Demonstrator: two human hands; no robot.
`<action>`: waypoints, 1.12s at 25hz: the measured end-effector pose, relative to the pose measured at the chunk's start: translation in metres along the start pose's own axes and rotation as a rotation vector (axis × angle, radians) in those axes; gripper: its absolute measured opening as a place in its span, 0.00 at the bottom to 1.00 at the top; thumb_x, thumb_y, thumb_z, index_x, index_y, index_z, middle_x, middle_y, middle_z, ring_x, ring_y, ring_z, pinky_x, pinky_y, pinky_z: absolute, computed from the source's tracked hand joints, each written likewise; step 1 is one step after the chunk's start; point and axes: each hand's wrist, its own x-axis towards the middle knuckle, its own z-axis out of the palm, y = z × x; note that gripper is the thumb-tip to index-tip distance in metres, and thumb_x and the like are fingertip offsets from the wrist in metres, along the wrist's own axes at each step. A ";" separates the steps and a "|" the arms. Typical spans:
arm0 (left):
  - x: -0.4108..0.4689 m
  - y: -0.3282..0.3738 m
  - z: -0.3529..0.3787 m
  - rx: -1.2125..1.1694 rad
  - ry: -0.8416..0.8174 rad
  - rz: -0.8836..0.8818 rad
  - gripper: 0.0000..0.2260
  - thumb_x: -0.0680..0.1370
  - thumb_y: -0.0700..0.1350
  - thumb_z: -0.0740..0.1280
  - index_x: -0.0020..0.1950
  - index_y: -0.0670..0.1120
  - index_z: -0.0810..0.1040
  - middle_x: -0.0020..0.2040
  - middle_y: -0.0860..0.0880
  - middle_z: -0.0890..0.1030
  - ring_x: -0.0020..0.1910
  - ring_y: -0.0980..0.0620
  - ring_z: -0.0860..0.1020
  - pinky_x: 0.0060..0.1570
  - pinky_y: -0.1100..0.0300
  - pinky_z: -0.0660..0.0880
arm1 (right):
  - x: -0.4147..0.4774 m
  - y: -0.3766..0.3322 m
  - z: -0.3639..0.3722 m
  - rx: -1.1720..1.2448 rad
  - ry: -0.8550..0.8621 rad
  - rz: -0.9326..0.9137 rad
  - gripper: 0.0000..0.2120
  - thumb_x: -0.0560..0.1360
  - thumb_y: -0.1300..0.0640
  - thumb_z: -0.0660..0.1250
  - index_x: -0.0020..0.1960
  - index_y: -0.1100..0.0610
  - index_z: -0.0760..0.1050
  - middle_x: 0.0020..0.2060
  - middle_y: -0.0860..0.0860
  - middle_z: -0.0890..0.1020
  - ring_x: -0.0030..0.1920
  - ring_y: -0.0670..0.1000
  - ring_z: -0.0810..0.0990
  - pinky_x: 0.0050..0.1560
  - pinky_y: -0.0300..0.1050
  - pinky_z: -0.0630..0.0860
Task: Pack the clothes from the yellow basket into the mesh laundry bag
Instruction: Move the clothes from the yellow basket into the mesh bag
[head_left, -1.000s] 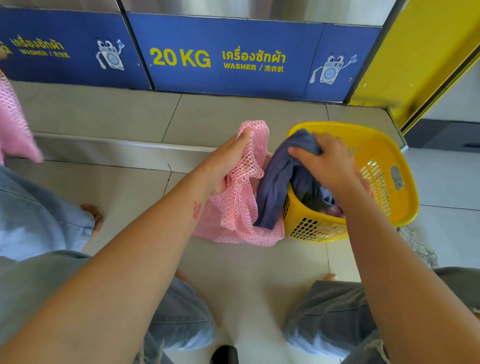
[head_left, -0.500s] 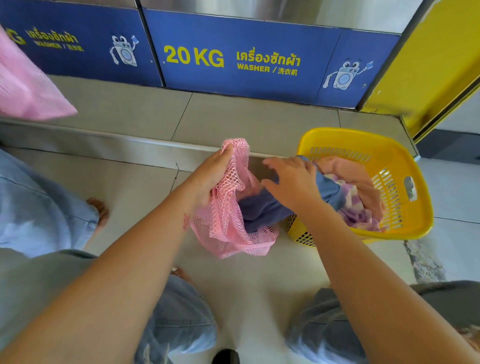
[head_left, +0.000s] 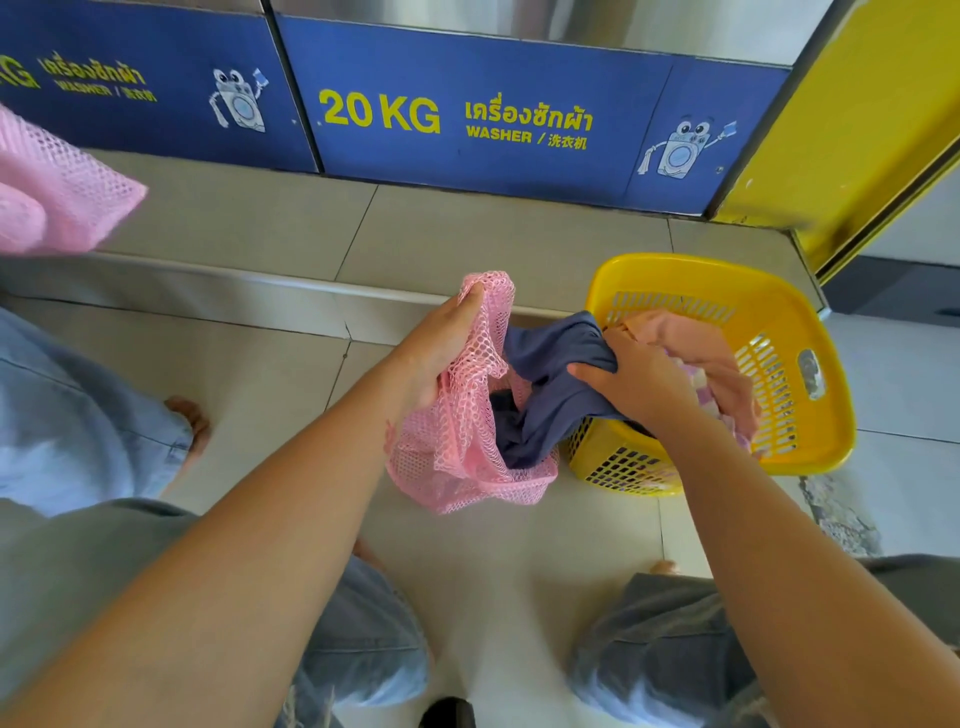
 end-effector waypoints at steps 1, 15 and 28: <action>-0.002 0.003 0.003 -0.001 -0.029 0.012 0.28 0.79 0.66 0.55 0.76 0.57 0.60 0.74 0.49 0.69 0.67 0.47 0.74 0.67 0.44 0.69 | -0.001 -0.004 -0.005 -0.057 0.041 -0.024 0.23 0.76 0.40 0.62 0.62 0.55 0.69 0.56 0.59 0.80 0.54 0.64 0.78 0.48 0.52 0.74; 0.004 -0.032 -0.078 0.043 0.013 0.064 0.30 0.71 0.74 0.59 0.67 0.60 0.74 0.65 0.50 0.79 0.64 0.49 0.77 0.67 0.47 0.69 | 0.019 -0.139 0.037 0.387 -0.181 -0.218 0.16 0.76 0.52 0.67 0.60 0.59 0.72 0.54 0.57 0.80 0.50 0.57 0.77 0.45 0.43 0.64; 0.029 -0.083 -0.127 0.068 0.231 -0.108 0.33 0.74 0.72 0.55 0.76 0.60 0.61 0.76 0.53 0.65 0.73 0.45 0.66 0.71 0.40 0.62 | -0.016 -0.073 0.213 0.029 -0.569 -0.158 0.24 0.77 0.59 0.62 0.71 0.46 0.66 0.69 0.53 0.71 0.65 0.60 0.73 0.63 0.56 0.72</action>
